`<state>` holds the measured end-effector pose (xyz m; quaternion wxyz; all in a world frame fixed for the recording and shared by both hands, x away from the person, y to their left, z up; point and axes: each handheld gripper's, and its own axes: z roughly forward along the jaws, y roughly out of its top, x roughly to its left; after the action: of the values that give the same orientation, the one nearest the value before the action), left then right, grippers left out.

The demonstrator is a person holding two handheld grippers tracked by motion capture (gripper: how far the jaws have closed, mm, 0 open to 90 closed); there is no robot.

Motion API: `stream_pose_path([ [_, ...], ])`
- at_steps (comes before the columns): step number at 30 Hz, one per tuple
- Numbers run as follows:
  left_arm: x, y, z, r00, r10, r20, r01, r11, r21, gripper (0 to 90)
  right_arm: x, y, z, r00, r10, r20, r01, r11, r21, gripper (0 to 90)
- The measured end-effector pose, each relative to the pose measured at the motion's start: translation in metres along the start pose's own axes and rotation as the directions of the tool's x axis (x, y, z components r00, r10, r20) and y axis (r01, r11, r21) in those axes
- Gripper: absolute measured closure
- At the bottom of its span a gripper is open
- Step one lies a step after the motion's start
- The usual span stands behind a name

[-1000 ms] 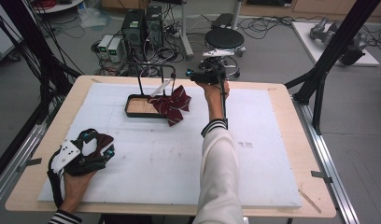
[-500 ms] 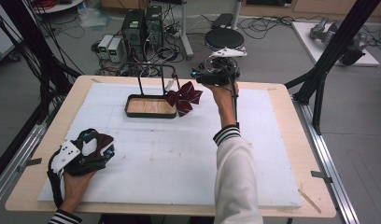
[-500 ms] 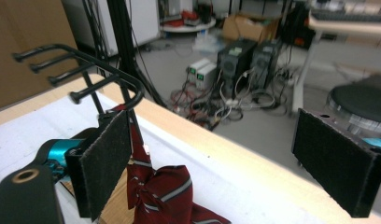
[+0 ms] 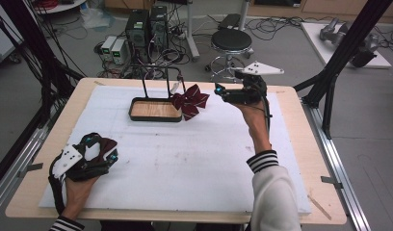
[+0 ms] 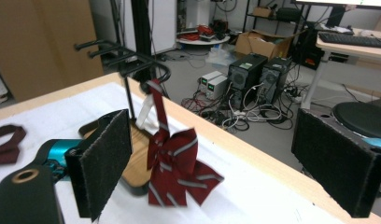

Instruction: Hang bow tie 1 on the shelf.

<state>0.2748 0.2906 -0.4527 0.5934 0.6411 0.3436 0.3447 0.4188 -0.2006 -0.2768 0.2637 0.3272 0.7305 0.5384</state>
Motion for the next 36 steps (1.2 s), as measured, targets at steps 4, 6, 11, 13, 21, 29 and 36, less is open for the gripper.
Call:
stream_pose_path([
  [4,0.000,0.000,0.000,1.0000,-0.001,0.002,0.001,1.0000,0.002,14.5,0.000,-0.006,-0.014,0.9998,-0.006,-0.020,0.007,1.000,0.023,11.6],
  [6,0.000,0.000,0.000,1.0000,0.001,0.001,-0.001,1.0000,0.001,14.5,0.002,-0.010,-0.023,0.9996,-0.013,-0.024,0.013,1.000,0.013,11.6],
  [11,0.000,0.000,0.000,1.0000,0.002,0.000,-0.002,1.0000,0.002,14.5,0.008,-0.027,-0.043,0.9992,-0.021,-0.035,0.021,1.000,0.008,11.6],
  [13,0.000,0.000,0.000,1.0000,0.003,0.000,-0.003,1.0000,0.002,14.5,0.011,-0.036,-0.052,0.9989,-0.022,-0.042,0.022,1.000,0.003,11.6],
  [21,0.000,0.000,0.000,1.0000,0.007,0.000,-0.007,1.0000,0.003,14.5,0.025,-0.074,-0.086,0.9991,-0.020,-0.038,0.018,0.999,-0.049,11.6],
  [29,-0.001,0.000,0.000,0.9999,0.009,-0.004,-0.009,1.0000,0.001,14.5,0.032,-0.112,-0.108,0.9998,-0.008,-0.018,0.006,0.996,-0.085,11.6],
  [36,-0.001,0.000,0.000,0.9999,0.014,-0.005,-0.014,0.9999,0.002,14.5,0.038,-0.147,-0.114,0.9999,0.005,-0.010,-0.006,0.995,-0.102,11.6],
])
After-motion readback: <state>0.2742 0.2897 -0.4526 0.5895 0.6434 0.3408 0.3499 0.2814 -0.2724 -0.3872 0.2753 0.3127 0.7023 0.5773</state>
